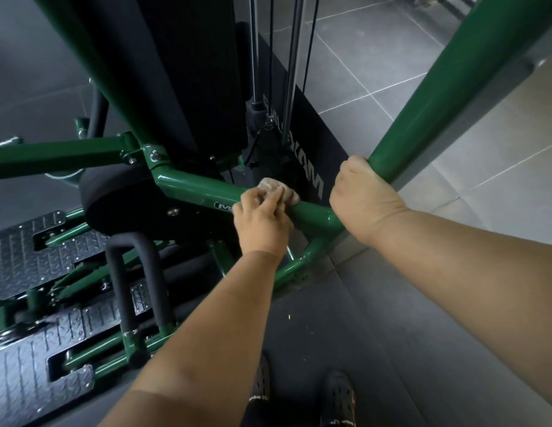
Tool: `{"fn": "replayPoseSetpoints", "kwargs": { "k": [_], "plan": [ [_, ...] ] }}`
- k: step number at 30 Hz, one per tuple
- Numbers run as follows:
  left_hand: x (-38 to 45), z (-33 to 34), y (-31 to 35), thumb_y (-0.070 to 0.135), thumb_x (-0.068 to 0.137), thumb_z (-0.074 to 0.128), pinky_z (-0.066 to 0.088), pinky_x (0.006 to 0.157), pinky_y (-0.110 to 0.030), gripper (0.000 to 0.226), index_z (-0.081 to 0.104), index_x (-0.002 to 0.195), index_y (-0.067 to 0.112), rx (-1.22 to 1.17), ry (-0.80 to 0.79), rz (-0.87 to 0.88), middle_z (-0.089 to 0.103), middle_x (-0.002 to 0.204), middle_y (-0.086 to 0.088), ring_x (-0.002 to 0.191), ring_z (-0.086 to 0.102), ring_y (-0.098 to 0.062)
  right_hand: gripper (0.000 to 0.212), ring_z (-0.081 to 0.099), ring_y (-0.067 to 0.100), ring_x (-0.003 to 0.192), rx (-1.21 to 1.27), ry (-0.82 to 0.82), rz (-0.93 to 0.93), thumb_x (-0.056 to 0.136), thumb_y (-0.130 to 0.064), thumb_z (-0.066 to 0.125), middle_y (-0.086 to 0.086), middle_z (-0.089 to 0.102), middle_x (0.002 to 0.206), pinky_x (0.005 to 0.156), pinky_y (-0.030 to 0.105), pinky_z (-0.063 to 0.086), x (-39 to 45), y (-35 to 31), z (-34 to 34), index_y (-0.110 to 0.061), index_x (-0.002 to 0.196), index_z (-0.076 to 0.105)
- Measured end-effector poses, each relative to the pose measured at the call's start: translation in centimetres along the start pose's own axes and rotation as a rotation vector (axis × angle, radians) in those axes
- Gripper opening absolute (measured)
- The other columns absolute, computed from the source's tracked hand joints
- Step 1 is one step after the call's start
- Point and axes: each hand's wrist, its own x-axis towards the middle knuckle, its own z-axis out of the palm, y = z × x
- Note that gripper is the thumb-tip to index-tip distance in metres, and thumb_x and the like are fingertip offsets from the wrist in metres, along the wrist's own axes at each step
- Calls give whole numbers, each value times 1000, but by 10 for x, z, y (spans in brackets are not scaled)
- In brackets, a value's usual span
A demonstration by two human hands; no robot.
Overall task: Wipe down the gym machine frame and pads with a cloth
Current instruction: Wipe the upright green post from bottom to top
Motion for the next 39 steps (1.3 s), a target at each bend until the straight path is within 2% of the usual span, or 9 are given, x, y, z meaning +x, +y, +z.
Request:
{"fn": "replayPoseSetpoints", "kwargs": {
  "k": [4,7,11,15,20,25,28,34,39],
  "plan": [
    [51,-50,-59,32,102,57,29,106,-27,35,70,134,41,-9,171,-327,43,146,1,123,40,-30,24,56,30,100,-3,-24,28,96,-21,42,4,64,100,96,48,36,4,-5,-1,-20,105,64],
    [82,-79,-93,29,101,57,28,112,-22,37,69,136,35,1,203,-384,40,149,0,130,39,-30,26,57,31,100,-7,-21,30,96,-22,41,4,64,102,98,50,37,5,-4,-1,-21,107,65],
    [106,-96,-110,41,104,56,30,103,-15,37,66,138,32,-56,228,-476,41,146,1,129,44,-21,28,56,31,101,-15,-27,-14,96,-19,39,6,63,105,97,49,39,5,-4,0,-19,109,63],
    [95,-99,-111,38,102,56,37,116,-37,36,67,136,34,57,186,-380,44,145,-3,127,44,-31,27,55,32,103,13,-35,9,97,-20,41,7,63,109,97,48,38,7,-4,-2,-18,113,63],
    [72,-101,-118,40,107,55,38,100,-24,35,67,139,37,18,58,-251,46,134,4,119,53,-21,27,54,31,106,34,-31,31,98,-19,41,7,62,112,99,48,38,6,-4,-2,-17,115,63],
    [115,-129,-128,30,103,57,42,111,-40,41,61,143,33,159,41,-302,44,140,-5,129,46,-33,28,54,32,105,36,-53,8,97,-19,41,6,62,111,100,46,40,4,-3,-4,-18,115,62],
    [117,-133,-129,25,96,64,47,105,-45,48,59,143,31,305,-23,-221,43,140,-6,126,46,-36,27,54,30,106,58,-78,24,97,-20,42,4,62,111,100,45,39,4,-2,-6,-20,115,62],
    [82,-107,-106,37,106,54,44,89,-34,37,55,142,31,-99,27,-514,41,134,-5,96,56,-28,29,54,30,107,74,-76,18,99,-21,42,5,62,114,102,44,39,2,0,-9,-17,119,62],
    [74,-76,-81,29,104,57,46,91,-35,31,50,133,21,-628,118,-880,58,133,-6,111,62,-26,31,54,30,107,87,-57,23,97,-19,39,7,62,114,103,45,38,2,0,-7,-15,119,61]
  ]
}}
